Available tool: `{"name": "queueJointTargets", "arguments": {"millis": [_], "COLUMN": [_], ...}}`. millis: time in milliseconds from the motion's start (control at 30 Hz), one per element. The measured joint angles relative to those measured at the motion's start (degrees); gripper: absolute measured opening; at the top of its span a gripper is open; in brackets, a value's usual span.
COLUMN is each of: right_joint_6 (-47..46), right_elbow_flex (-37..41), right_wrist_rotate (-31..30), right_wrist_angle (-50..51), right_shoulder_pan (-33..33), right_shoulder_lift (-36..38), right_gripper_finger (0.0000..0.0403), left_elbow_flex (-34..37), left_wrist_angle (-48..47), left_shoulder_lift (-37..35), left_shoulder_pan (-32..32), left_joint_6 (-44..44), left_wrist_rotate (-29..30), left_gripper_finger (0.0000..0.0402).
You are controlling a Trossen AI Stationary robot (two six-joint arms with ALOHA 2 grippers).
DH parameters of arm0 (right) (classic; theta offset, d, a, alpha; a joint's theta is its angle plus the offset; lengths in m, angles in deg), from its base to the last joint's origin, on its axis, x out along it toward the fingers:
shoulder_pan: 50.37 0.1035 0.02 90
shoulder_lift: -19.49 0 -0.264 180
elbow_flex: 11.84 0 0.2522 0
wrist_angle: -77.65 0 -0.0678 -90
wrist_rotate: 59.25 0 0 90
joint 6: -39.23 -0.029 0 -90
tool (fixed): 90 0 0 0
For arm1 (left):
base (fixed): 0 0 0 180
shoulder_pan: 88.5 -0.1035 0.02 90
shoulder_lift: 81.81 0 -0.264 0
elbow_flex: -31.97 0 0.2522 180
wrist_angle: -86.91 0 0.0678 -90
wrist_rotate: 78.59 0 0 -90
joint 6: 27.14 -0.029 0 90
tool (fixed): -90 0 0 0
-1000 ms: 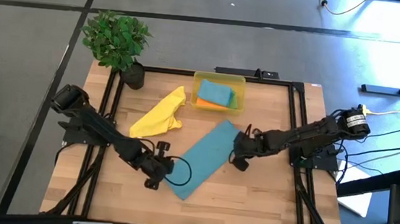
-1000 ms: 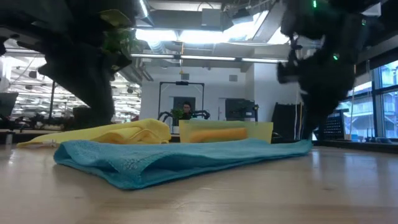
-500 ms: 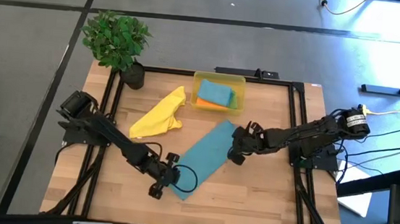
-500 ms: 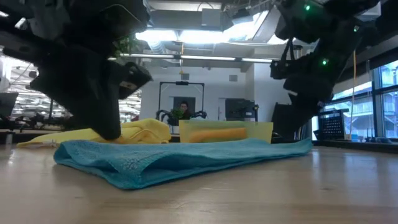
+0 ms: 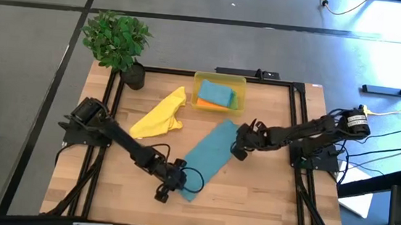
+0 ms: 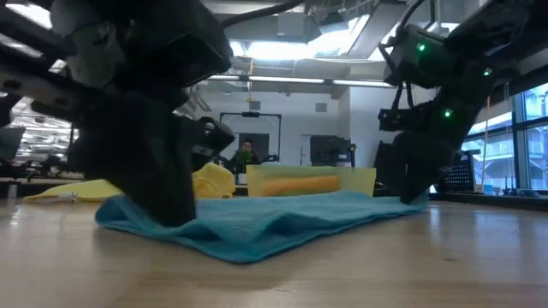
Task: Fold microfiber towels
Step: Fold the blue microfiber cloth
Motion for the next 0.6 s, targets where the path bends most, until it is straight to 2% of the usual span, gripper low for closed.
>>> {"name": "queueJointTargets", "arguments": {"millis": [300, 500, 600], "right_joint_6": [6.3, 14.2, 18.7], "right_elbow_flex": [0.8, 0.8, 0.8], "right_wrist_rotate": [0.0, 0.0, 1.6], "right_wrist_angle": [-3.4, -8.1, -11.3], "right_shoulder_pan": [-6.9, -10.3, -11.1], "right_shoulder_lift": [0.0, 0.0, 0.0], "right_gripper_finger": [0.0006, 0.0006, 0.0006], "left_elbow_flex": [0.0, 0.1, 0.0], "left_wrist_angle": [9.7, 9.9, 8.8], "left_shoulder_lift": [0.0, -2.2, -4.6], "left_shoulder_pan": [-1.3, -1.5, -1.3], "left_joint_6": [-5.5, -10.7, -11.1], "left_wrist_rotate": [-0.8, -0.6, 1.5], "left_gripper_finger": [0.0008, 0.0001, 0.0003]}}
